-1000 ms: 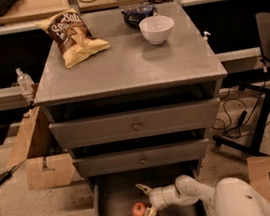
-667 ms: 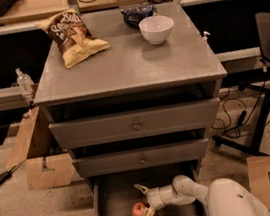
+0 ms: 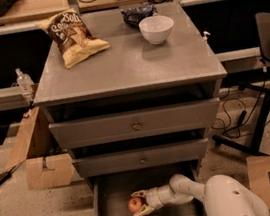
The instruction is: Pick apple from bottom drawer and place on counter
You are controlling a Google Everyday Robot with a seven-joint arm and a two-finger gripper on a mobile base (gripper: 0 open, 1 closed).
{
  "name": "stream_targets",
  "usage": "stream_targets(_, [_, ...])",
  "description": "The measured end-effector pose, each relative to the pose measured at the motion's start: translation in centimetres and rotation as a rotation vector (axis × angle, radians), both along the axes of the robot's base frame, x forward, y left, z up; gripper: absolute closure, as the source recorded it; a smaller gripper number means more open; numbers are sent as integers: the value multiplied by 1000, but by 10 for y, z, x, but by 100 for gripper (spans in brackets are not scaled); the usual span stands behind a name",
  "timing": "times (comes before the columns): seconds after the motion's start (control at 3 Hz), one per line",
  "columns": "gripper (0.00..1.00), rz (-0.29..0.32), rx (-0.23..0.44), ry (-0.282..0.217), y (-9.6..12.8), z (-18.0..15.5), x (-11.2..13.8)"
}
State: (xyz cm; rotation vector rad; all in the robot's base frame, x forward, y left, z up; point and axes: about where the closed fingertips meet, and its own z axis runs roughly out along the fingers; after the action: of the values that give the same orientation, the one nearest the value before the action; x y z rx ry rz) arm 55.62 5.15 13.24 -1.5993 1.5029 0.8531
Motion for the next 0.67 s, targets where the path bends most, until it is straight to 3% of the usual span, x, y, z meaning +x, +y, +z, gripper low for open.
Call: stream_targets(0.67, [92,5,5,6,5,-1,-3])
